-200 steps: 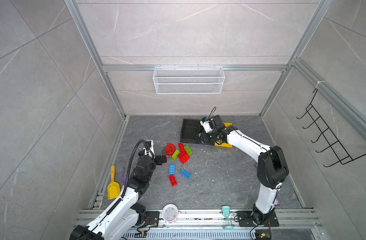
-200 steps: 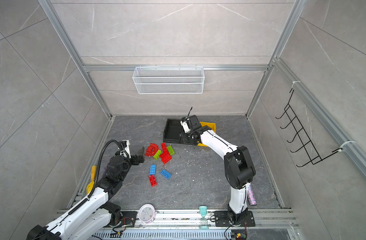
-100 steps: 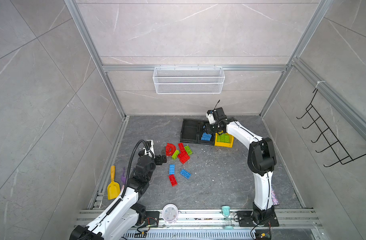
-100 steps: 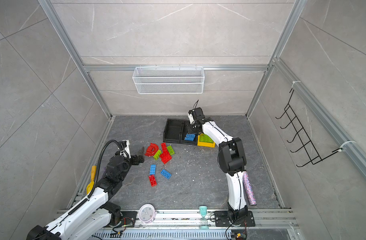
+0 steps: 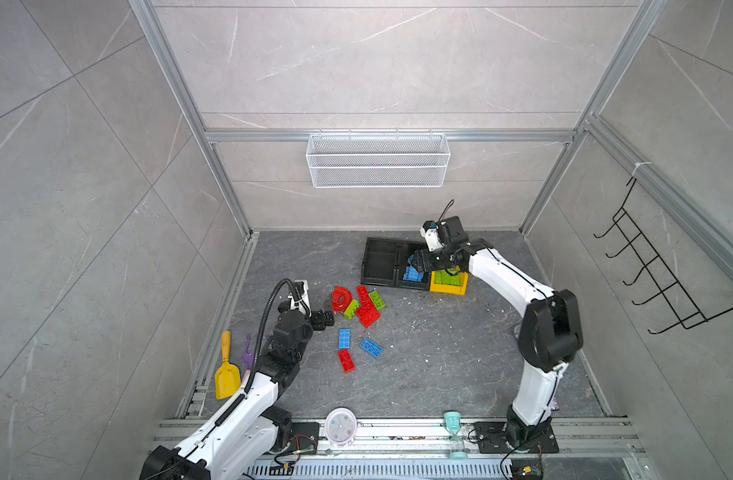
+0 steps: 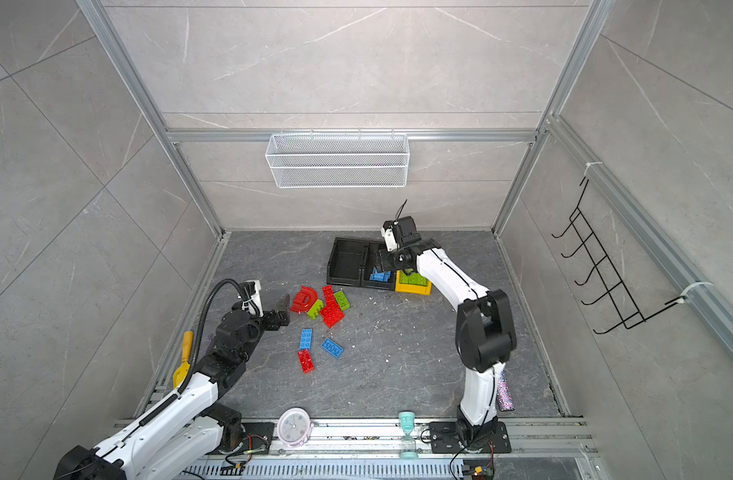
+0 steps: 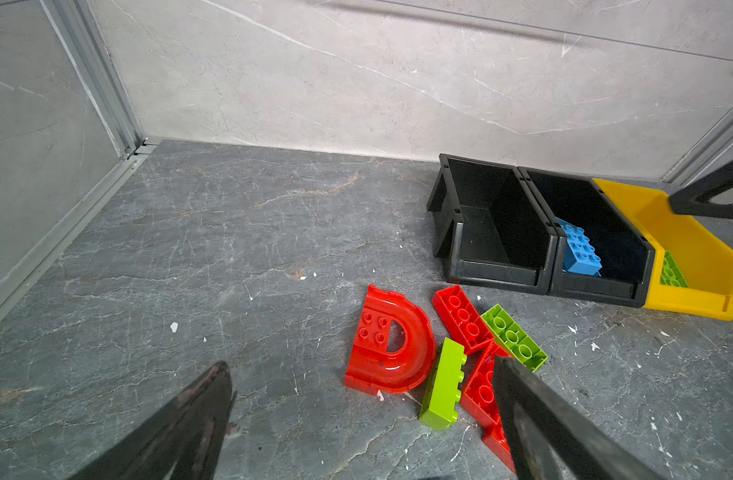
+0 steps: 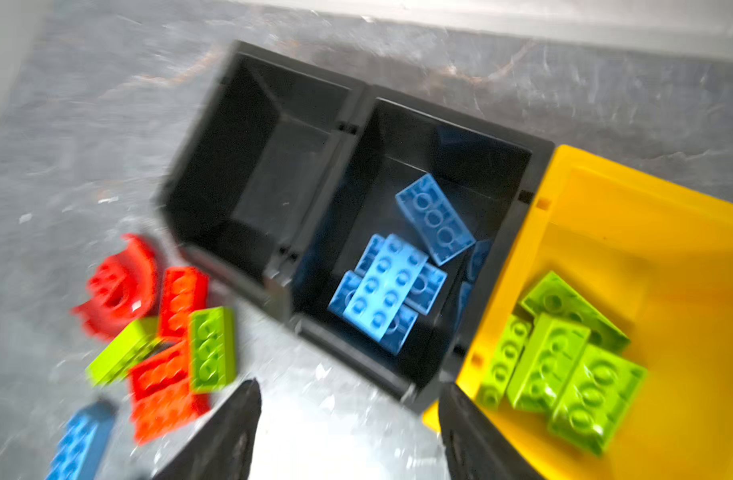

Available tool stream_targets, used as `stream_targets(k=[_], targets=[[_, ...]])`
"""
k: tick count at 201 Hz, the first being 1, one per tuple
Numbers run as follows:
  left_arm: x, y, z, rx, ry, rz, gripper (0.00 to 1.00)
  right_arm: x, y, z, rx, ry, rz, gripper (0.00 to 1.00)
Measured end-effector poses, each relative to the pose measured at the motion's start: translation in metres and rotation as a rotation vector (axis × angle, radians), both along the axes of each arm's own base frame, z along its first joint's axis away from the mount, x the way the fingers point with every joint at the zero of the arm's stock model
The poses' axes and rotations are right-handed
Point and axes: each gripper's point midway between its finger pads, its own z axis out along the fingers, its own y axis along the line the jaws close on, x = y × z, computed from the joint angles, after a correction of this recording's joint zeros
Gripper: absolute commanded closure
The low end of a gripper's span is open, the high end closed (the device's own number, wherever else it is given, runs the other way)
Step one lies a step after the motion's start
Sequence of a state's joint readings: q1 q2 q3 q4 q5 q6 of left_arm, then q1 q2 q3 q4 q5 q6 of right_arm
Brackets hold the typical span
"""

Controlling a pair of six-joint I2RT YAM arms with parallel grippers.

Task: Sort the legos into containers by color
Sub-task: 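Move the right gripper back to the pile and grasp a blue brick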

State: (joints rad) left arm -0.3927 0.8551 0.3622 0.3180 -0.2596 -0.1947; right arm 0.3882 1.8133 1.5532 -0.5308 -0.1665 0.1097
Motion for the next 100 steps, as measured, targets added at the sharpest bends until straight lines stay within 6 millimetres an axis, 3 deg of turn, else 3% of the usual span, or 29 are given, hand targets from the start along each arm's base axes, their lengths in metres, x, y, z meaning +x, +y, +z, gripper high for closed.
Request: stream_targets(k=[18,37,62,80,100], targets=[[-0.001,0.0,0.002,-0.003,-0.007,0.0,0.0,-0.036,0.018,0.019,0.014,-0.04,0.078,0.3],[-0.001,0.001,0.007,-0.008,-0.021,0.001,0.0,-0.076,0.047,0.017,0.018,-0.042,0.176,0.3],[-0.002,0.001,0.008,-0.01,-0.024,0.001,0.0,-0.126,0.08,-0.015,-0.003,0.019,0.284,0.3],[-0.002,0.001,0.008,-0.01,-0.024,0.001,0.0,-0.157,0.092,-0.044,-0.029,0.075,0.332,0.3],[-0.002,0.001,0.008,-0.009,-0.024,0.001,0.0,-0.183,0.105,-0.062,-0.05,0.107,0.38,0.3]])
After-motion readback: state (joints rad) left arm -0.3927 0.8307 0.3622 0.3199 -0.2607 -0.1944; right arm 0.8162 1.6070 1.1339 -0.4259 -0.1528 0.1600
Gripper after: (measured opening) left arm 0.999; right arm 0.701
